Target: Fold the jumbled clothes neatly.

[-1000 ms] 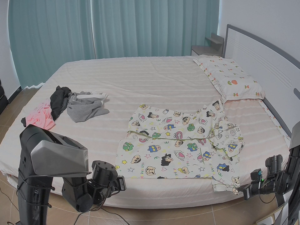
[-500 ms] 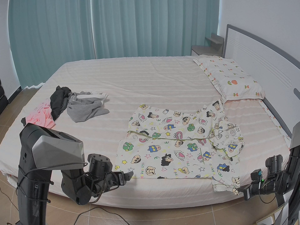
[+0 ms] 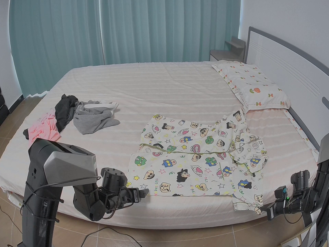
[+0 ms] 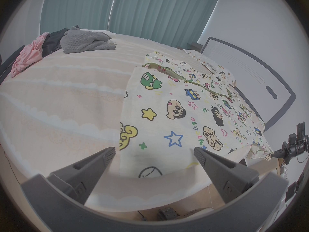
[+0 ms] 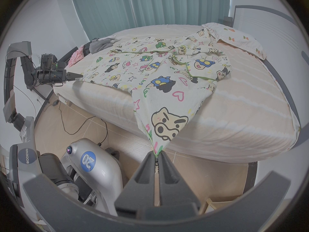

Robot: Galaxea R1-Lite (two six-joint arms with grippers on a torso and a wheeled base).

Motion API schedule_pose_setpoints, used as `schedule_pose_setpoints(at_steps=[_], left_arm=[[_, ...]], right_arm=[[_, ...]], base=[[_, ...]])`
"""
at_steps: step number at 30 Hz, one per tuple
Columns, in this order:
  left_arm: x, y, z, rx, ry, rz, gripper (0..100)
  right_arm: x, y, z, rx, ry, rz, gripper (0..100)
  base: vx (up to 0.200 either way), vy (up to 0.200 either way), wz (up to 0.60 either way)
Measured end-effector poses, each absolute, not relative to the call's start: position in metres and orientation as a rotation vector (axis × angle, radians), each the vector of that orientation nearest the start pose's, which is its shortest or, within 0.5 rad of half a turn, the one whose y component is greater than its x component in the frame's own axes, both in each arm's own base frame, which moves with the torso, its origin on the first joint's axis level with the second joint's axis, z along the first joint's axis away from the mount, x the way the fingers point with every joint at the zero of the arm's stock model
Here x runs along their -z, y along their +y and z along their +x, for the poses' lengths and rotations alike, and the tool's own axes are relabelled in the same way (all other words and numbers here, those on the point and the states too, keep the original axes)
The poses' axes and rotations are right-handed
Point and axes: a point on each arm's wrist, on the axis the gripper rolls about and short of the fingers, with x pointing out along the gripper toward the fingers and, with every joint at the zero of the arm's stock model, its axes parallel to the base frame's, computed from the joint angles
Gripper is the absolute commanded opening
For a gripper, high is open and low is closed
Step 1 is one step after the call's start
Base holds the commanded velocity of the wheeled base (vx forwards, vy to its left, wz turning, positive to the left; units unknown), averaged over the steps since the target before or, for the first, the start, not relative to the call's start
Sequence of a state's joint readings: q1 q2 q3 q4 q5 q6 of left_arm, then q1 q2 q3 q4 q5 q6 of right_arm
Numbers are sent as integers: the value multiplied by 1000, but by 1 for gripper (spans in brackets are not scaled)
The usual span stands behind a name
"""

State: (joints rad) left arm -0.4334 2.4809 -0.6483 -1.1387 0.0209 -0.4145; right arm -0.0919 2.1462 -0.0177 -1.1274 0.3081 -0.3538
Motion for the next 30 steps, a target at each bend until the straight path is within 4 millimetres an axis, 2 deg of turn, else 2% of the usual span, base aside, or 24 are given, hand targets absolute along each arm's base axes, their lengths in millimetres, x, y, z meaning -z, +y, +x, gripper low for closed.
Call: schedule_pose_setpoints(at_steps=[11,17,30], left_arm=[[69,-146,317,199,711,-226,0],[70,-146,312,186,720,-216,0],[61,-145,279,198,780,-171,0]], right_arm=[[23,-11,187,-381,953,-144,0],[23,-12,185,-383,966,-143,0],[15,-11,173,-417,1021,-167,0]], base=[[0,0,0],[0,0,0],[0,0,0]])
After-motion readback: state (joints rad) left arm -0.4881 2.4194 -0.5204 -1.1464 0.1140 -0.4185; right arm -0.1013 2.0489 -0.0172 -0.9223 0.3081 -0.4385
